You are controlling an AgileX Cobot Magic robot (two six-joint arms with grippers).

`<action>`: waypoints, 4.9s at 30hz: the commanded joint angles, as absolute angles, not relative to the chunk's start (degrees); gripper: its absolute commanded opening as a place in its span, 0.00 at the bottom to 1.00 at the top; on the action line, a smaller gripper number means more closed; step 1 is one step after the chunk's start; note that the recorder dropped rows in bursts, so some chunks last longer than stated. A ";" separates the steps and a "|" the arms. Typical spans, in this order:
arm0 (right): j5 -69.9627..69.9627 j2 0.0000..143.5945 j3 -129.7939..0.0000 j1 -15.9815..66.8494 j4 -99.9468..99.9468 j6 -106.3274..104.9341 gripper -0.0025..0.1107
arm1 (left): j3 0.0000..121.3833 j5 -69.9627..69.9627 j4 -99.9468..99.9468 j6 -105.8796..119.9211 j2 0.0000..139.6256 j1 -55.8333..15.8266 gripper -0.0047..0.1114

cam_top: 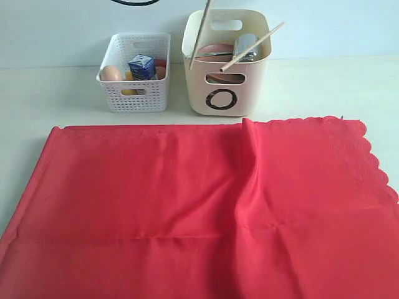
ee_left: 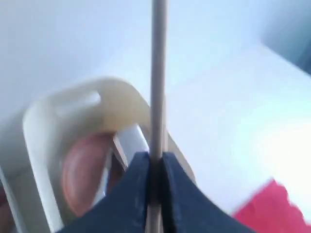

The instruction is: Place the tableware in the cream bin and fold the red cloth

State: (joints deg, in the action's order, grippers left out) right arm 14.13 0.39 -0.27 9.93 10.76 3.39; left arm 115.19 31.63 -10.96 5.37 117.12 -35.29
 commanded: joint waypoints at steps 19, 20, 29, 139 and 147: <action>13.83 0.00 0.00 9.92 10.60 3.04 0.02 | 115.29 5.49 -14.16 6.11 127.96 -30.61 0.55; 13.83 0.00 0.00 9.92 10.60 3.04 0.02 | 115.29 6.79 -14.16 6.00 127.65 -30.61 0.57; 13.83 0.00 0.00 9.92 10.60 3.04 0.02 | 115.29 23.10 -13.89 6.00 118.73 -30.24 0.36; 21.47 86.82 -22.43 24.84 88.82 -82.11 0.02 | 78.43 61.46 11.30 -28.58 99.51 -53.97 0.04; 4.66 66.43 -20.55 24.84 63.22 -51.08 0.02 | 89.36 57.70 11.30 -29.61 108.91 -59.08 0.04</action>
